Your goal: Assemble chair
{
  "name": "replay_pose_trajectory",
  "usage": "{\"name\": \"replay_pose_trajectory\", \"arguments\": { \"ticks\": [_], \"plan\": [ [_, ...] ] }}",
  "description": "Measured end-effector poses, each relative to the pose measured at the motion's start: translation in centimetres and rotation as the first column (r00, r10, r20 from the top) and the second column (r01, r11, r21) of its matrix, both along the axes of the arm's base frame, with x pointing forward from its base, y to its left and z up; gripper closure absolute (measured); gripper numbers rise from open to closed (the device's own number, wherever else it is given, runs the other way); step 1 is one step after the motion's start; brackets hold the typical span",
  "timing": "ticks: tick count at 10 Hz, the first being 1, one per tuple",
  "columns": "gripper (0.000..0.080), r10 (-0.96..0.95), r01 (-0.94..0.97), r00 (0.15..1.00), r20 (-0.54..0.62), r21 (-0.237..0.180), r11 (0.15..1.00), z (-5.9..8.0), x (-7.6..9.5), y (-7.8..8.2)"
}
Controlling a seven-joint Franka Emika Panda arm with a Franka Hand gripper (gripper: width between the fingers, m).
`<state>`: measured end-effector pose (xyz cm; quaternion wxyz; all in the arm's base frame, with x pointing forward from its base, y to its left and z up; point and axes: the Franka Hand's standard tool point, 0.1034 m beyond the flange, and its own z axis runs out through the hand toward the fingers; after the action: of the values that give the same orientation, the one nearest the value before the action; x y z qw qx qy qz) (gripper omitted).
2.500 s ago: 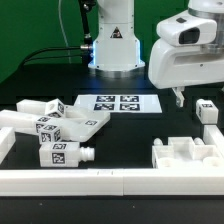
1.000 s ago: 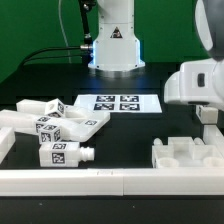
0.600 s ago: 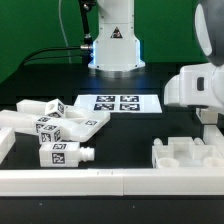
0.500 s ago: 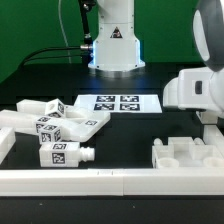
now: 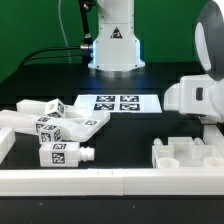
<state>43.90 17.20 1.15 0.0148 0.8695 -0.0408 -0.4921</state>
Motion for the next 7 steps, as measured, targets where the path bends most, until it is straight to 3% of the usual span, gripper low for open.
{"name": "replay_pose_trajectory", "arguments": {
  "ticks": [1, 2, 3, 4, 5, 6, 7],
  "plan": [
    [0.0434, 0.000, 0.000, 1.000, 0.000, 0.000, 1.000, 0.0, 0.0, 0.0],
    [0.0517, 0.000, 0.000, 1.000, 0.000, 0.000, 1.000, 0.0, 0.0, 0.0],
    [0.0517, 0.000, 0.000, 1.000, 0.001, 0.001, 1.000, 0.0, 0.1, 0.0],
    [0.0517, 0.018, -0.018, 1.000, -0.008, 0.029, 0.999, 1.2, 0.5, -0.6],
    [0.0517, 0.034, -0.036, 0.999, 0.030, 0.084, 0.996, 3.5, 1.8, -1.8],
    [0.0517, 0.044, -0.049, 0.998, 0.038, 0.134, 0.990, 6.4, 2.9, -4.1],
    [0.0517, 0.027, -0.046, 0.991, 0.128, 0.144, 0.989, 8.1, 4.6, -5.2]
  ]
}}
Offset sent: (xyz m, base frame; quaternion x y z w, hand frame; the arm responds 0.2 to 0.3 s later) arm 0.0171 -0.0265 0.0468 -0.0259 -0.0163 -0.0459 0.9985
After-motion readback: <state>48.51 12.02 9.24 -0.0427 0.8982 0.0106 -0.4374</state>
